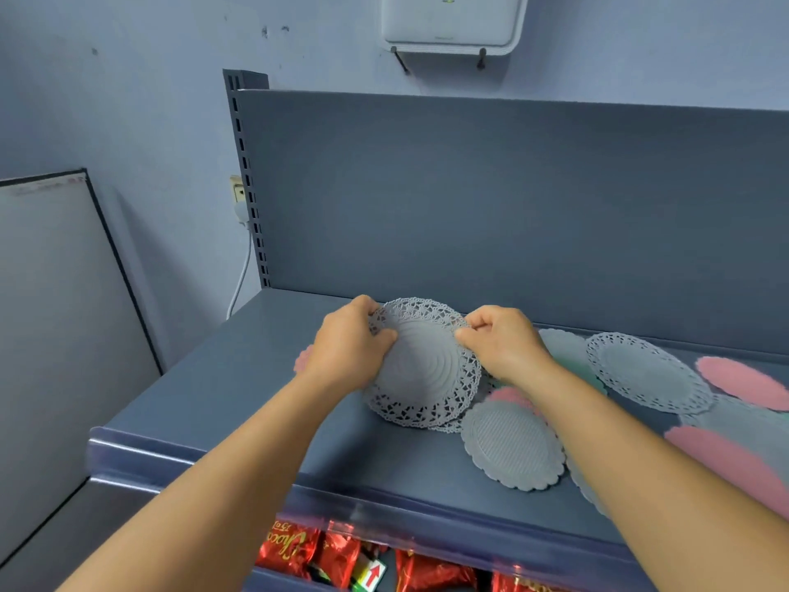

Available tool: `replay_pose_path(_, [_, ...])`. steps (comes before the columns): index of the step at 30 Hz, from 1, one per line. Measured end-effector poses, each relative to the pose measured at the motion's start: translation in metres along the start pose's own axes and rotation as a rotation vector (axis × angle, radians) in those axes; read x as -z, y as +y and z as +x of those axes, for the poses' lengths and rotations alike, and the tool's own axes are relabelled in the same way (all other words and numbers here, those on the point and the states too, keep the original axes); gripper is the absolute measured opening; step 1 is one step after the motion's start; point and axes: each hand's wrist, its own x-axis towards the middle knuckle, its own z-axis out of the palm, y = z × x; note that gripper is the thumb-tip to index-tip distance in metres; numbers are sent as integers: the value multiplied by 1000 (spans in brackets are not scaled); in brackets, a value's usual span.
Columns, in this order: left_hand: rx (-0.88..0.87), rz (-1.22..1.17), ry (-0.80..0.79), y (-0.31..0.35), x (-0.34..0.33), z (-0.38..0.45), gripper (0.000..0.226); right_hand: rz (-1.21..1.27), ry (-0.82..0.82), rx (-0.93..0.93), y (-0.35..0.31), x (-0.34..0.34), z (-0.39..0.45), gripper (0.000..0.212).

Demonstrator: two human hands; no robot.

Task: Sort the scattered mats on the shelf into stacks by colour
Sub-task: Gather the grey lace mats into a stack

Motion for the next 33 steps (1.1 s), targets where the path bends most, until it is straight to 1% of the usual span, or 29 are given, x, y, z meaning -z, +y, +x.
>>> replay_pose_path(3, [-21,91,-53,10,-22,7,35,-2,33,-75,17,11,2,17])
replay_pose_path(5, [-47,174,-138,13,-32,10,47,-29,14,-102,27,13,2,26])
replay_pose_path(7, [-71,308,-235,12,-40,11,57,-59,-77,-110,36,12,0,35])
replay_pose_path(9, [-85,387,-269,11,-44,13,59,-92,-166,-98,42,9,-2,45])
replay_pose_path(11, [-70,387,-267,14,-45,15,59,-124,-182,-67,45,8,-3,51])
replay_pose_path(15, [31,297,-318,17,-41,21,73,-152,-175,-17,47,7,-4,53])
replay_pose_path(16, [40,289,-325,18,-42,23,69,-146,-175,-15,48,7,-4,53])
replay_pose_path(18, [15,286,-311,18,-43,25,47,-129,-176,-12,50,6,-4,53])
replay_pose_path(20, [-40,266,-257,20,-43,25,28,-124,-175,-10,52,6,-4,55])
replay_pose_path(23, [-152,230,-193,25,-35,20,15,-101,-167,-10,52,5,-6,62])
replay_pose_path(25, [-222,186,-168,30,-25,17,13,-56,-147,-13,51,6,-8,61])
replay_pose_path(28, [-297,119,-58,39,-10,15,9,-7,-111,3,50,7,-11,35])
replay_pose_path(29, [-298,76,-6,41,-5,15,10,46,-107,4,49,8,-14,31])
replay_pose_path(31, [-277,-62,70,46,0,15,9,183,-97,-20,47,8,-18,34])
replay_pose_path(33, [-248,-195,92,51,-1,12,11,304,-50,-44,47,10,-19,33])
